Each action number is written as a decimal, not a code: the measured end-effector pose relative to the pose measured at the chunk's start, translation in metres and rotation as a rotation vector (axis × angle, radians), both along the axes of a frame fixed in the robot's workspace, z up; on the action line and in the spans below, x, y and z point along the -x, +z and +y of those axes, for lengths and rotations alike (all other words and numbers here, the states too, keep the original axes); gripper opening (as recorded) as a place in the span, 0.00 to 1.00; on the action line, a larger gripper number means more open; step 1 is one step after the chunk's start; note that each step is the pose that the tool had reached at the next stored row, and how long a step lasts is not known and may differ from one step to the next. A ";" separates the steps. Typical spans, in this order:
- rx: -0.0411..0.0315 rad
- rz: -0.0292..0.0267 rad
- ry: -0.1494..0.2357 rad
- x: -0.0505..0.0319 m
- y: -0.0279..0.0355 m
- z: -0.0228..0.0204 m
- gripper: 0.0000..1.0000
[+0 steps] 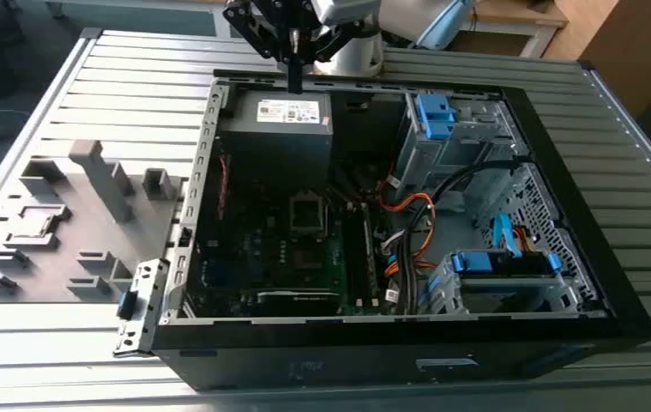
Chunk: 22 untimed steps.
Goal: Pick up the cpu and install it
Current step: 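Reach for the cpu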
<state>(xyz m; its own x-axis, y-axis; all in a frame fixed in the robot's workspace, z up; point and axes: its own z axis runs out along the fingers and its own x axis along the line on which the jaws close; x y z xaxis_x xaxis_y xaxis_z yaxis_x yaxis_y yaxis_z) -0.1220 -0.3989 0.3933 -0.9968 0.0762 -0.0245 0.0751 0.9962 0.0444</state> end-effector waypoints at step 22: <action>0.0000 0.0000 0.000 0.0145 -0.0006 0.0038 0.11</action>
